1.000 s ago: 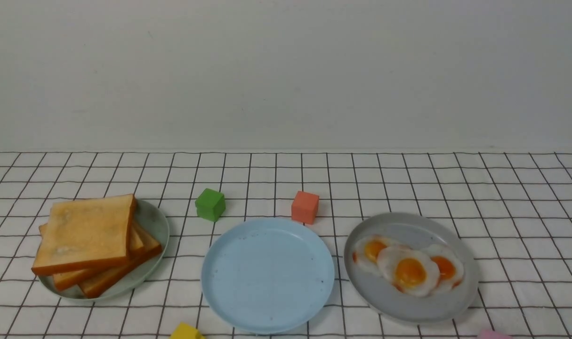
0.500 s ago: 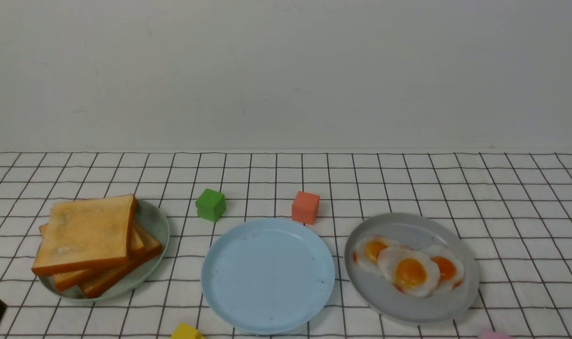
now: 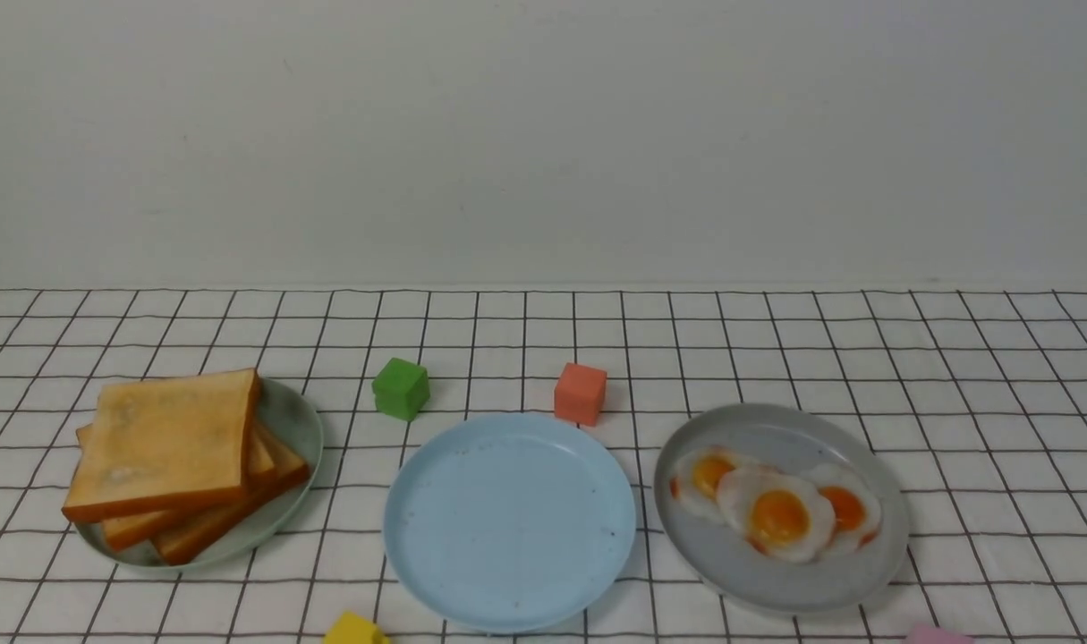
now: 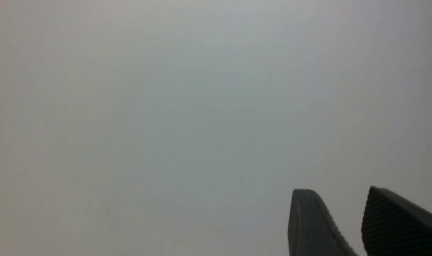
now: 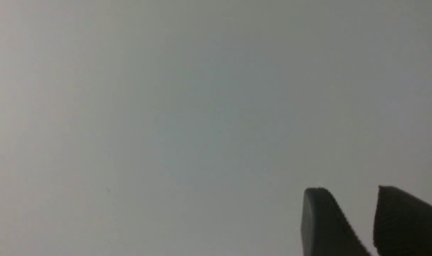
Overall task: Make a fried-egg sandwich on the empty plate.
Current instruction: Use the left arm to grab a slice of bread
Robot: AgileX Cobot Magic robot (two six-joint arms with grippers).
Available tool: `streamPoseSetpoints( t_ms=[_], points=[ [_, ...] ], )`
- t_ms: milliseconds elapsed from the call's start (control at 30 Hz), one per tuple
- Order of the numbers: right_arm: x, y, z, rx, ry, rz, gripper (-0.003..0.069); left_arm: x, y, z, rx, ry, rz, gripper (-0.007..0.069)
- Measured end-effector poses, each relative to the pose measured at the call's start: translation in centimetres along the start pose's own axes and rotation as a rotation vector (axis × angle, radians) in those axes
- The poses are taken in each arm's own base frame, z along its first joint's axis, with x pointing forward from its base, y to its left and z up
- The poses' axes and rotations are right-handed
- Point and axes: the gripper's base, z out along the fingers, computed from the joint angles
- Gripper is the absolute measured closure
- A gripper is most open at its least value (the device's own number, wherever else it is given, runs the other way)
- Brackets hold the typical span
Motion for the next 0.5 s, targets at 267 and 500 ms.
streamPoseSetpoints(
  t_ms=[267, 500],
  points=[
    [6.6, -2.3, 6.2, 0.178, 0.568, -0.026, 0.0418, 5.8, 3.9, 6.7, -0.312, 0.547, 0.116, 0.0386],
    [11.3, -2.4, 7.8, 0.160, 0.818, 0.032, 0.0418, 11.2, 7.6, 10.7, -0.494, 0.836, 0.089, 0.0386]
  ],
)
